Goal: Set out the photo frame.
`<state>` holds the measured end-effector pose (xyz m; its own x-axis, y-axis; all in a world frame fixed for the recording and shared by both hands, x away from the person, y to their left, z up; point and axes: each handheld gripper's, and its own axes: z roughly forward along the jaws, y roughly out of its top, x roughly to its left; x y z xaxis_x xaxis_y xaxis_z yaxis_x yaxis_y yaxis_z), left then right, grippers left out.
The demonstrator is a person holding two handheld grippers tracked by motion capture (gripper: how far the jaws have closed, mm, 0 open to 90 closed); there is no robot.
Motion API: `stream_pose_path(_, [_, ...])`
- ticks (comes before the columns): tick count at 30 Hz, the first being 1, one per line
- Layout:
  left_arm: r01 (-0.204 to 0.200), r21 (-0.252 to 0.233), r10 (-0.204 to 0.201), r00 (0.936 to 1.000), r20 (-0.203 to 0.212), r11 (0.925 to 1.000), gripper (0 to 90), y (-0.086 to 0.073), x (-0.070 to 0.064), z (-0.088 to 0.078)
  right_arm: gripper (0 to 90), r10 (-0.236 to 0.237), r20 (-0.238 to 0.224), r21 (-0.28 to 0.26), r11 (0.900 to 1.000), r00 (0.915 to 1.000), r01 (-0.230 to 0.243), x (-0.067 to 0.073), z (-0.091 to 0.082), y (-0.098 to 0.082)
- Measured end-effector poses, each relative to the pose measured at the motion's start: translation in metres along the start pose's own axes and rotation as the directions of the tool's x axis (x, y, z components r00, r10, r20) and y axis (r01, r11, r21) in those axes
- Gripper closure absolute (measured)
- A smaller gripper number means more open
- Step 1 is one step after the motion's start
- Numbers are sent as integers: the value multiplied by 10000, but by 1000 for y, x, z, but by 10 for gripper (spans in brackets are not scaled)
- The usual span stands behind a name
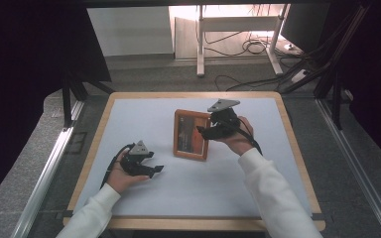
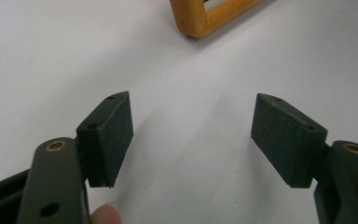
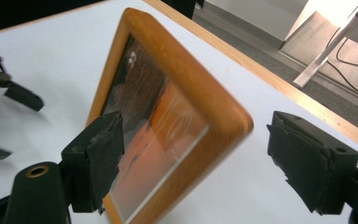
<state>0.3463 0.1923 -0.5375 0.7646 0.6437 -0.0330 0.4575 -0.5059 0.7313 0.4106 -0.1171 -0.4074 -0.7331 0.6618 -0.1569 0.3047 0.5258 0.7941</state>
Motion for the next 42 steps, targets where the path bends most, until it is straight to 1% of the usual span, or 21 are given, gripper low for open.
stream_pose_path(4, [70,-25,-70,10000,-35,10000,292,0,0,0,183,354,-198,-243,9991,9992,-358,0,-17,-18])
stream_pose_path(8, [184,-113,-186,9997,-166,9998,291,1,1,1,187,572,-371,-263,9980,9977,-581,1,-35,-46])
stream_pose_path(10, [348,-160,-351,9991,-219,9993,306,2,1,0,187,649,-414,-262,9975,9970,-660,2,-41,-59])
stream_pose_path(12, [622,-274,-631,9975,-306,9977,345,3,3,0,187,687,-427,-243,9973,9967,-698,3,-47,-75])
stream_pose_path(13, [701,-334,-713,9967,-377,9970,358,4,4,0,187,818,-431,-202,9964,9957,-827,4,-50,-82])
stream_pose_path(15, [878,-386,-892,9954,-360,9954,382,5,6,0,187,953,-415,-133,9953,9946,-959,5,-57,-99])
stream_pose_path(17, [983,-377,-998,9942,-403,9944,381,6,8,3,187,1082,-392,-95,9940,9934,-1086,5,-63,-111])
stream_pose_path(20, [1065,-309,-1080,9929,-500,9938,373,6,10,6,188,1417,-418,-130,9897,9890,-1423,5,-71,-129])
stream_pose_path(23, [1355,-411,-1374,9893,-493,9899,378,9,13,8,189,1688,-372,-171,9854,9849,-1695,4,-76,-143])
stream_pose_path(24, [1486,-493,-1507,9877,-419,9877,387,11,13,8,189,1749,-347,-201,9843,9840,-1756,4,-75,-147])
stream_pose_path(25, [1645,-534,-1660,9858,-263,9849,421,13,14,8,190,1799,-315,-220,9833,9832,-1806,4,-75,-149])
stream_pose_path(26, [1680,-580,-1689,9856,-108,9841,481,15,15,7,191,1878,-327,-232,9818,9817,-1886,3,-74,-151])
stream_pose_path(28, [1588,-650,-1603,9869,-190,9852,590,21,14,8,192,1868,-356,-207,9820,9818,-1876,3,-71,-152])
stream_pose_path(29, [1618,-674,-1630,9865,-129,9845,645,24,14,8,193,1840,-340,-218,9825,9823,-1848,3,-70,-152])
stream_pose_path(30, [1561,-653,-1573,9874,-146,9856,701,26,15,9,193,1823,-339,-189,9829,9827,-1830,3,-69,-153])
stream_pose_path(31, [1493,-612,-1512,9881,-273,9869,761,29,15,11,193,1774,-341,-156,9839,9835,-1780,4,-68,-153])
stream_pose_path(32, [1477,-559,-1498,9881,-343,9874,804,32,17,13,192,1755,-329,-126,9843,9839,-1760,4,-67,-153])
stream_pose_path(33, [1520,-554,-1539,9876,-318,9868,847,34,18,17,192,1733,-325,-106,9847,9843,-1737,5,-66,-153])
stream_pose_path(36, [1646,-424,-1657,9859,-229,9854,900,38,23,27,192,1595,-269,-37,9872,9868,-1597,7,-65,-154])
stream_pose_path(39, [1640,-351,-1645,9863,-125,9858,900,41,23,36,192,1525,-197,-36,9883,9881,-1526,7,-66,-154])
stream_pose_path(42, [1585,-282,-1585,9874,-10,9870,900,43,21,41,191,1585,-172,0,9874,9872,-1585,6,-66,-156])
